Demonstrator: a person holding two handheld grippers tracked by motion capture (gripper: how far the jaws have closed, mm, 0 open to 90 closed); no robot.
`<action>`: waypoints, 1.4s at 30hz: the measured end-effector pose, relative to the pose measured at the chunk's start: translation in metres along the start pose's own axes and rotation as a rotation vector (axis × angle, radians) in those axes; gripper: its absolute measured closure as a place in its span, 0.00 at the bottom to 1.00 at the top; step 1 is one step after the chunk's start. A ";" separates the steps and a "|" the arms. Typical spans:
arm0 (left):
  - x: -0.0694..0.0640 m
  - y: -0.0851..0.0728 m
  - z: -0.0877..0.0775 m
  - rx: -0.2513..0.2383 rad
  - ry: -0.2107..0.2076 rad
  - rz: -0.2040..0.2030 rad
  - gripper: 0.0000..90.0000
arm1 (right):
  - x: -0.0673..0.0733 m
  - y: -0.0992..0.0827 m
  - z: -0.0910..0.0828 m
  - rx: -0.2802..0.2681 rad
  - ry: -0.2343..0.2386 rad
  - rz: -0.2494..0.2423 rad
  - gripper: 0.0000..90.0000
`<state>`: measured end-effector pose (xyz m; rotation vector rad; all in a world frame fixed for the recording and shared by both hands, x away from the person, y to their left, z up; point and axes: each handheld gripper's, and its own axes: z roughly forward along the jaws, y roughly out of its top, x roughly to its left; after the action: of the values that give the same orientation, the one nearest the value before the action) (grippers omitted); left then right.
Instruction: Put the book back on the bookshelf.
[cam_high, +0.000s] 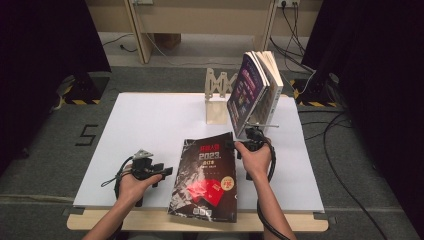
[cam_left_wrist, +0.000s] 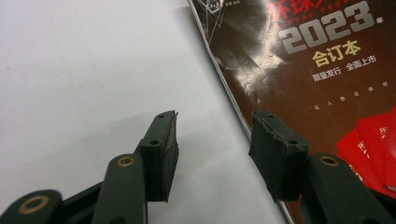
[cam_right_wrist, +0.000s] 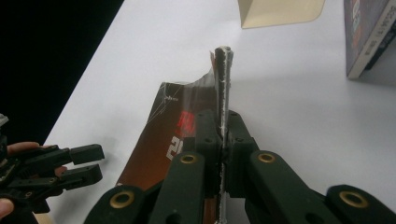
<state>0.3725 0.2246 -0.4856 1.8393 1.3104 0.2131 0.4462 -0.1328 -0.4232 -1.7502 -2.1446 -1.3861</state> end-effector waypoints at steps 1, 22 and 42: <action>0.000 -0.001 0.000 -0.005 0.003 -0.004 0.56 | 0.001 0.001 0.000 -0.006 -0.001 -0.005 0.97; 0.002 0.000 -0.004 -0.024 0.000 -0.033 0.54 | 0.017 0.010 -0.013 -0.102 0.009 -0.050 0.97; 0.000 0.012 -0.016 -0.072 -0.004 -0.037 0.55 | 0.054 0.028 -0.027 -0.232 0.040 -0.111 0.97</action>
<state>0.3720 0.2319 -0.4673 1.7525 1.3161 0.2337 0.4365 -0.1100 -0.3618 -1.6783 -2.1663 -1.7451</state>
